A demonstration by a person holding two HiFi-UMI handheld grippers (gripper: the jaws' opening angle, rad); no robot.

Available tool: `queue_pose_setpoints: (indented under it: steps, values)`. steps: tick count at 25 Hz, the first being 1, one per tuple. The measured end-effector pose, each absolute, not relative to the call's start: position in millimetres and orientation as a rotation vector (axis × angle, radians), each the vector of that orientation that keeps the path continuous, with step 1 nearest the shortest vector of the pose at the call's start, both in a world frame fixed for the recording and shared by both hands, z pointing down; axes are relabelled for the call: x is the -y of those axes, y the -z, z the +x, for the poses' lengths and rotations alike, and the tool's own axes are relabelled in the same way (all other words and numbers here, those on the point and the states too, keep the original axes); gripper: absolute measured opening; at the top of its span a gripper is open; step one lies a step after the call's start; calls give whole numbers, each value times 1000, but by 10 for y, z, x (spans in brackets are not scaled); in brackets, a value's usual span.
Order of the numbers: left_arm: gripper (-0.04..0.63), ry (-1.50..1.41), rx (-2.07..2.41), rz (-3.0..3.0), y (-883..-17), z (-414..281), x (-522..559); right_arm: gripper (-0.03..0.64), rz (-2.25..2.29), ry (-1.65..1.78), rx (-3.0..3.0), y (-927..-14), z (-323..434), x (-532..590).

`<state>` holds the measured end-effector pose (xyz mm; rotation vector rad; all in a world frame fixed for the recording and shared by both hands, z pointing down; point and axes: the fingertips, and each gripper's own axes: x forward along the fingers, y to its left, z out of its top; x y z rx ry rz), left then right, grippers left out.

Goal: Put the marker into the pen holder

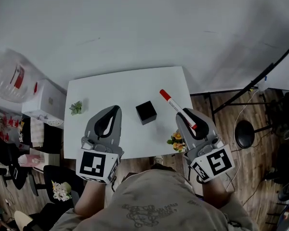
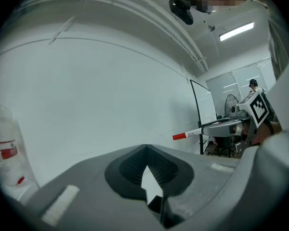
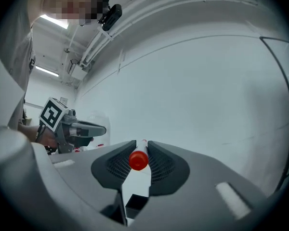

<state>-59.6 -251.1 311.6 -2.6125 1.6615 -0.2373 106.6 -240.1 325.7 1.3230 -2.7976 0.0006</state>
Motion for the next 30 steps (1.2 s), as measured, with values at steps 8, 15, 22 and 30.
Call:
queue_pose_setpoints:
  steps: [8,15,22,30]
  values:
    - [0,288,-1817,-2553,-3311,-406,2866,100,1167,-55,2820,-3520,1278,2979]
    - [0,367,-1902,-2523,-3503,-423,2940,100,1108,-117,2835,-3694,1307,3223]
    - [0,412,-1955,-2475,-3519,-499,2996,100,1056,-124,2824,-3758,1251,3320]
    - [0,420,-1916,-2500,-3501,-646,3051,101,1052,-99,2767,-3744,1075,3348]
